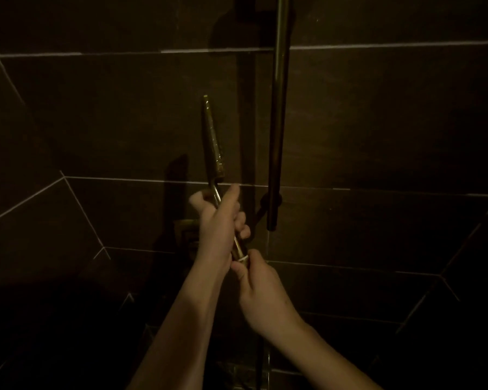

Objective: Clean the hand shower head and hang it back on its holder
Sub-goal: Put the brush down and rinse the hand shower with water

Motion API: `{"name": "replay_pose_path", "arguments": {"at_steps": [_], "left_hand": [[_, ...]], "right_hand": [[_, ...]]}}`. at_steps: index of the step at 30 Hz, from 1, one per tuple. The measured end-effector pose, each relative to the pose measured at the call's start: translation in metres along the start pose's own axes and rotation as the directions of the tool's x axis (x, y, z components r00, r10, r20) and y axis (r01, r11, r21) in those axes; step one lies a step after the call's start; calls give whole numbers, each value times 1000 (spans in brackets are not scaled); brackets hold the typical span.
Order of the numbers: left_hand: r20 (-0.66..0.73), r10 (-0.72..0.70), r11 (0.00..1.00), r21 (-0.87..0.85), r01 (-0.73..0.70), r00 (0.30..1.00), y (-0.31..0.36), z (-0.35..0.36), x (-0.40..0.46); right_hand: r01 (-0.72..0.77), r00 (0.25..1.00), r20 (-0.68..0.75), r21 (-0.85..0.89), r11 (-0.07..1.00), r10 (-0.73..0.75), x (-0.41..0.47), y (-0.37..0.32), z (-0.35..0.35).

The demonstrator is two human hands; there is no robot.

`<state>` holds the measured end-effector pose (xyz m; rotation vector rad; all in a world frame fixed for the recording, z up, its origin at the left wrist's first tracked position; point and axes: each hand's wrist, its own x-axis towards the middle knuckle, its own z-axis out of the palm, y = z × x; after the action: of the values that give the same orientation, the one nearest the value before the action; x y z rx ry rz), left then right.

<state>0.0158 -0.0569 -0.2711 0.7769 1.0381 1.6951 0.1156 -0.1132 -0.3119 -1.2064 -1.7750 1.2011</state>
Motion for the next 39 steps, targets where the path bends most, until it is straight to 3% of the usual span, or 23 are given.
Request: {"name": "replay_pose_path", "arguments": {"at_steps": [4, 12, 16, 21, 26, 28, 30, 32, 33, 35, 37, 39], "left_hand": [[-3, 103, 995, 11, -103, 995, 7, 5, 1], [-115, 25, 996, -84, -35, 993, 2, 0, 1], [-129, 25, 994, -98, -38, 991, 4, -6, 4], [-215, -242, 960, -198, 200, 946, 0, -20, 15], [-242, -412, 910, -165, 381, 879, -14, -25, 16], [-193, -386, 920, -145, 363, 902, -21, -28, 12], [22, -360, 908, -224, 356, 933, -27, -34, 6], [264, -329, 862, -307, 402, 907, -24, -33, 6], [291, -331, 870, -275, 410, 898, -23, -31, 7], [106, -356, 926, -92, 366, 928, -21, -23, 7], [-145, -251, 967, 14, 256, 957, -20, -11, 4], [-283, -169, 984, -2, 176, 944, -24, 2, 1]], "right_hand": [[43, 998, -48, 10, 999, -42, 1, -4, -6], [37, 999, -15, -64, 997, -38, 7, 1, -5], [-33, 997, 68, 88, 996, 27, 11, -4, -5], [-137, 988, 83, 95, 986, 129, 22, 3, -10], [-352, 916, 271, 192, 916, 295, 13, 9, -1], [-383, 875, 389, 195, 903, 288, 11, 8, -5], [-406, 829, 501, 233, 883, 249, 11, 15, -8], [-472, 811, 518, 302, 828, 273, 12, 23, -8], [-474, 828, 470, 299, 828, 304, 14, 25, -7], [-358, 922, 208, 140, 923, 326, 20, 31, -4], [-235, 968, -134, -191, 953, 212, 29, 39, -5], [-175, 969, -233, -436, 883, 77, 32, 47, -2]]}}
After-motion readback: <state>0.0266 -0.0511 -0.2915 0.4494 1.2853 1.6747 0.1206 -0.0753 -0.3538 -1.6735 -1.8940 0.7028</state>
